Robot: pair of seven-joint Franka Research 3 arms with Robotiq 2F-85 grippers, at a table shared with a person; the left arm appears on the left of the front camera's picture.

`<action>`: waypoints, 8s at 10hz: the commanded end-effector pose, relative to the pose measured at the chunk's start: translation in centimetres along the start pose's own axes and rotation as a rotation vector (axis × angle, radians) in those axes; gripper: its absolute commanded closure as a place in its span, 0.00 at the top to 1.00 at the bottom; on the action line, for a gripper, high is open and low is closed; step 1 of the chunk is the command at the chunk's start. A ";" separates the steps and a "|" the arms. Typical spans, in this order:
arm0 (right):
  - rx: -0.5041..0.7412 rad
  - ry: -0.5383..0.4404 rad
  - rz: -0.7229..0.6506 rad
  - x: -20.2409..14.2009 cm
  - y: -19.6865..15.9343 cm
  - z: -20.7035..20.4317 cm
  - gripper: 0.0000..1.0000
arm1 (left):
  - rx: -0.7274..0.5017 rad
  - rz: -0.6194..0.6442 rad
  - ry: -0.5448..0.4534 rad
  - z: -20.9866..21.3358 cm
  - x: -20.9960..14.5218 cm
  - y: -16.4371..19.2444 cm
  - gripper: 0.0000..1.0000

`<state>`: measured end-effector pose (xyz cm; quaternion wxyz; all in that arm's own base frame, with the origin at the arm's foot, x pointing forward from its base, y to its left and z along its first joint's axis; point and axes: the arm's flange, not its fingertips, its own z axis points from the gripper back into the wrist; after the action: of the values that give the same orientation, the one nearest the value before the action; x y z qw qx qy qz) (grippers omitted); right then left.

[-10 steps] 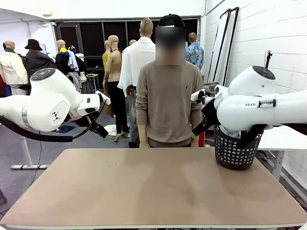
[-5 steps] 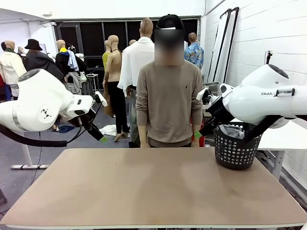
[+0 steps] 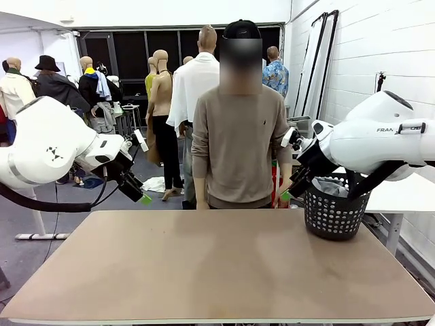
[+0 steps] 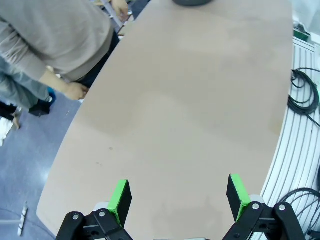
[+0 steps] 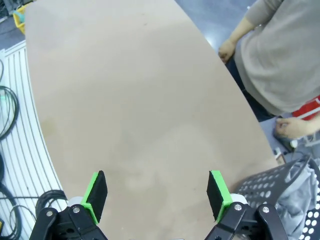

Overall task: Fold the training pants.
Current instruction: Grab both ends of the Training pants handed by a person.

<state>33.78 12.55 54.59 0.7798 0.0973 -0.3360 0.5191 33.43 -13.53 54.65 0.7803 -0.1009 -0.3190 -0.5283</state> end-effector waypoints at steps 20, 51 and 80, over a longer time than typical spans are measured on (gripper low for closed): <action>0.008 0.004 0.026 -0.1 0.1 0.0 1.00 | -0.028 -0.052 0.007 0.0 -0.1 -0.3 1.00; 0.008 0.004 0.026 -0.1 0.1 0.0 1.00 | -0.028 -0.052 0.007 0.0 -0.1 -0.3 1.00; 0.008 0.004 0.026 -0.1 0.1 0.0 1.00 | -0.028 -0.052 0.007 0.0 -0.1 -0.3 1.00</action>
<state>33.62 12.60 54.62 0.7755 0.0908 -0.3345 0.5277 32.97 -13.79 54.54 0.7690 -0.0962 -0.3110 -0.5501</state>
